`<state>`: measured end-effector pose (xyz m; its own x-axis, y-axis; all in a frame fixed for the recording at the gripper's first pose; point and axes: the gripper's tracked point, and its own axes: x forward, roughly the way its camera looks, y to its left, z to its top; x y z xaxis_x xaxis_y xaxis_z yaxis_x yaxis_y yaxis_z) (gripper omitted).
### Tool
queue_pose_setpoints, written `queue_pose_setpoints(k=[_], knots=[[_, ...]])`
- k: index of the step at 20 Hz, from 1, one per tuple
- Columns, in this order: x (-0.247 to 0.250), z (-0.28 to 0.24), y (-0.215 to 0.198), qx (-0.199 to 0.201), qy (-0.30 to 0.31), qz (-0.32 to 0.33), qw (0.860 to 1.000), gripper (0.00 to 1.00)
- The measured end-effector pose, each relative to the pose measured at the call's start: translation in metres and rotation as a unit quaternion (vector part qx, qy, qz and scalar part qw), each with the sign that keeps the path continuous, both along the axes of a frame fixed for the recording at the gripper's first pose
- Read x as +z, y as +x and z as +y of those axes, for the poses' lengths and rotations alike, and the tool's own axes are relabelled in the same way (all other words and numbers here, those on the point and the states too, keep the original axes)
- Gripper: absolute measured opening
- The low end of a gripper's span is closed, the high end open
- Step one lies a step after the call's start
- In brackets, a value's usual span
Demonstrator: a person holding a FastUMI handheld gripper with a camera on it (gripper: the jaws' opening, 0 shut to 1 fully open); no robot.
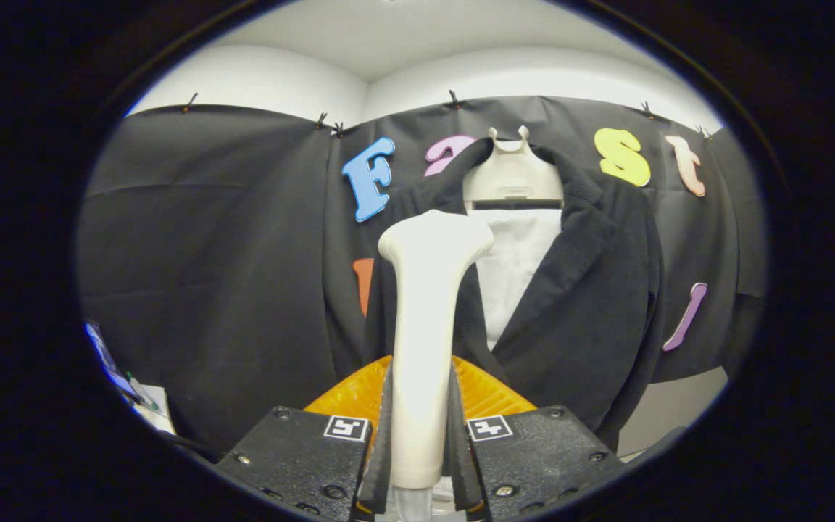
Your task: Iron the clothes twice with a garment steamer, once on the left side and once on the right side.
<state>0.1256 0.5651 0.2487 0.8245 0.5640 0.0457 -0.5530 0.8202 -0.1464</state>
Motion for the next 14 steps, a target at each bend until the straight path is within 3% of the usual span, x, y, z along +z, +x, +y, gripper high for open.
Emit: queue_pose_setpoints(k=[14], knots=[[-0.051, 0.018, 0.020, -0.011, -0.049, 0.027, 0.998, 0.36]])
